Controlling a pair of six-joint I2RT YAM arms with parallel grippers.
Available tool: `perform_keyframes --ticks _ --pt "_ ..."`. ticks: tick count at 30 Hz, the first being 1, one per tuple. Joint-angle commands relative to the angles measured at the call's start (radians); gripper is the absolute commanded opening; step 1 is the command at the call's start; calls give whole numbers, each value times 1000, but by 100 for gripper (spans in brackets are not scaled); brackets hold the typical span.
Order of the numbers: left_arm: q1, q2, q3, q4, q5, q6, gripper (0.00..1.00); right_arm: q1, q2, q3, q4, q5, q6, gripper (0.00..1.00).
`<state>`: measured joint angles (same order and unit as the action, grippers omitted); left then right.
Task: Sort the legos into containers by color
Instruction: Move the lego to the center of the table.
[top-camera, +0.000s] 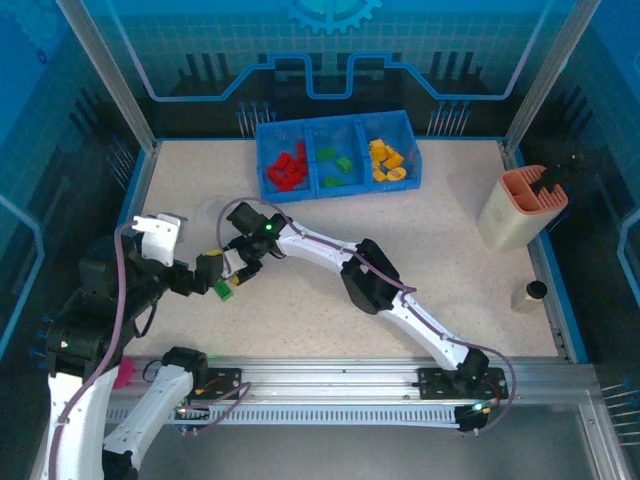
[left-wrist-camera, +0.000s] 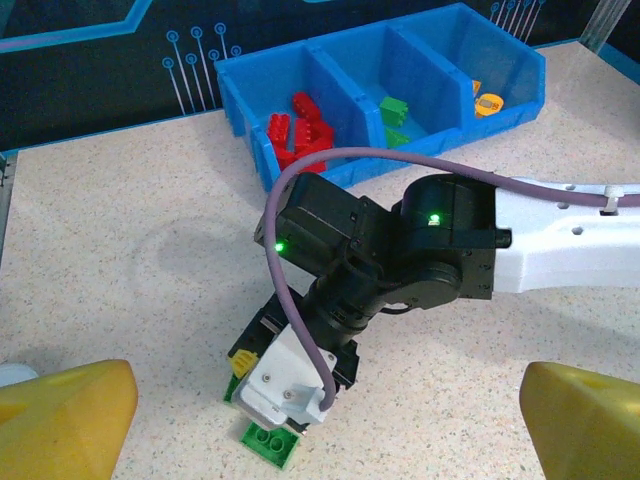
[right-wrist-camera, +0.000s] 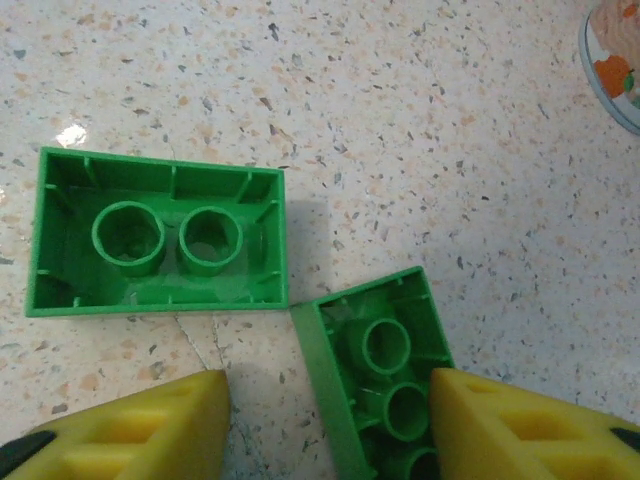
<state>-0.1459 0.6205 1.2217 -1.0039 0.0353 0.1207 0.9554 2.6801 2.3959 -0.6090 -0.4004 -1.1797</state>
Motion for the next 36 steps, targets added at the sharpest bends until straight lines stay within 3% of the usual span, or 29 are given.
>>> perform_keyframes --ticks 1,10,13,20,27,30,36 --pt "8 -3 -16 26 23 -10 99 10 35 -8 -103 22 -17 48" --pt "8 -5 -37 43 19 -30 99 -15 -35 -79 -250 162 -30 29" --pt "8 -6 -46 50 14 -30 99 -43 -115 -173 -291 191 8 29" --pt "8 0 -69 78 23 -32 99 -82 -348 -506 -187 288 109 32" --pt "8 -3 -99 110 25 -43 99 -95 -545 -685 -70 274 145 47" --pt "8 -3 -103 121 36 -56 99 -96 -561 -678 -58 267 128 56" --pt "8 -6 -102 120 34 -64 99 -108 -559 -682 12 238 85 62"
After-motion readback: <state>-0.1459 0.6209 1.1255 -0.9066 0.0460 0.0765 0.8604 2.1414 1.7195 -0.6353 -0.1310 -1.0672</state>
